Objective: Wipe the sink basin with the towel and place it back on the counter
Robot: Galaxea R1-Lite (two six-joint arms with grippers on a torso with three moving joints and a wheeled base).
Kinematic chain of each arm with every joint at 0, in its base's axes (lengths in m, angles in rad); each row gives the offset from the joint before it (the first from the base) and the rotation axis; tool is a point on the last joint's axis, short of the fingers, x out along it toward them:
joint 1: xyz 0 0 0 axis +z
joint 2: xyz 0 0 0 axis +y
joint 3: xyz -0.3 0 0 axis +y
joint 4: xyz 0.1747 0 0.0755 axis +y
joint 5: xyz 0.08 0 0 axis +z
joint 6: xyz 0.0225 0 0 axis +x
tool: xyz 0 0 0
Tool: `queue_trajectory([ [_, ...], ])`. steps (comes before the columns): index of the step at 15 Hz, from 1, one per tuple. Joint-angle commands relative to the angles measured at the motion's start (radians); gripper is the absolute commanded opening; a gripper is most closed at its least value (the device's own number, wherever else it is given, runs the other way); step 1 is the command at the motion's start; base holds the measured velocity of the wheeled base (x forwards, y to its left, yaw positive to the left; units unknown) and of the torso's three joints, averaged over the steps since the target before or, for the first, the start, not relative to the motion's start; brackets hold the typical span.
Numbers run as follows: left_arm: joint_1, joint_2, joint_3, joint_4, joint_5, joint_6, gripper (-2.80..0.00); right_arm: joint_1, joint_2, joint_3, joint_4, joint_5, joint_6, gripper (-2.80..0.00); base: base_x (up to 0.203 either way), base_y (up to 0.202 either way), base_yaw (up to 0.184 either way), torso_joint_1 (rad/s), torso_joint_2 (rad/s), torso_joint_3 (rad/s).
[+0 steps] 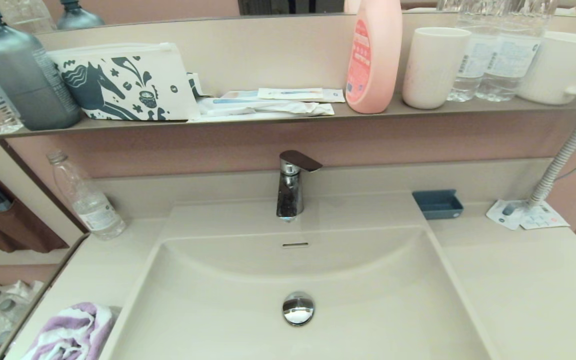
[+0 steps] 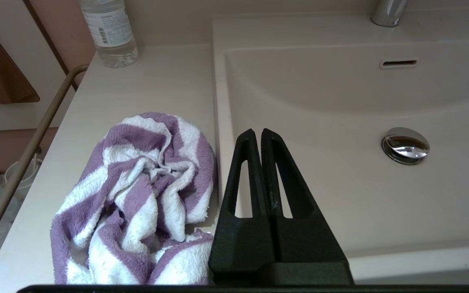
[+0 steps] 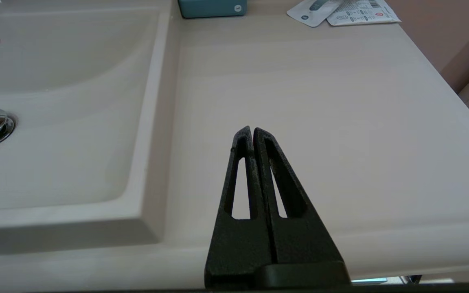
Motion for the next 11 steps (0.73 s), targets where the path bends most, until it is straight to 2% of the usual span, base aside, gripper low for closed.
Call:
queue_trajectory([
  [1,0.0,0.0,0.0,-0.001,0.0,0.001,-2.8,0.0,0.001,0.0,0.0,0.0,0.0,-2.8,0.0,0.0,0.0,0.0,0.0,0.0],
  [11,0.0,0.0,0.0,0.0,0.0,0.001,-2.8,0.0,0.001,0.0,0.0,-0.002,0.0,-2.8,0.0,0.0,0.0,0.0,0.0,0.0],
])
